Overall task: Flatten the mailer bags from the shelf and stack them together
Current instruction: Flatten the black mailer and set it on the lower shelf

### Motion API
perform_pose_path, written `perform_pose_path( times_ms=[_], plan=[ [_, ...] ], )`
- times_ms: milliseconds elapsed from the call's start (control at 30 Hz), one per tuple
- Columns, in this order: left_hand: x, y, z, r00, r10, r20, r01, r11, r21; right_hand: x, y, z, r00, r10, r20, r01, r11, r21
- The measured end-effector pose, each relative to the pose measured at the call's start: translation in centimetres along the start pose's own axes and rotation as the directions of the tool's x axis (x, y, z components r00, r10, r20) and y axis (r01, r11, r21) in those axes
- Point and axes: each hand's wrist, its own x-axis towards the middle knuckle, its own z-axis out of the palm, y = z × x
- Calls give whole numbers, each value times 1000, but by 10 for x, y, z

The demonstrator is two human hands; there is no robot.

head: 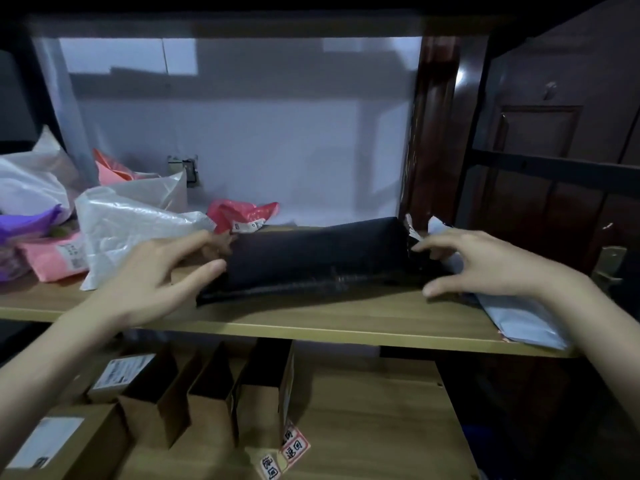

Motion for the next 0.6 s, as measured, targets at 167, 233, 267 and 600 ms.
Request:
perform_pose_path(
  times_ms=[167,233,267,600],
  plan=[
    [25,15,5,994,-112,-21,112,994,10,7,-6,-5,986,-75,-150,97,985,146],
    [46,20,14,989,-148,-21,149,988,28,24,-12,-5,955,-109,-275,155,976,150],
    [57,21,22,985,-173,-3,173,984,27,35,-17,-4,940,-126,-318,174,976,129],
    [93,26,97,742,-375,556,288,927,241,108,-40,57,994,-8,111,15,998,-62]
  ],
)
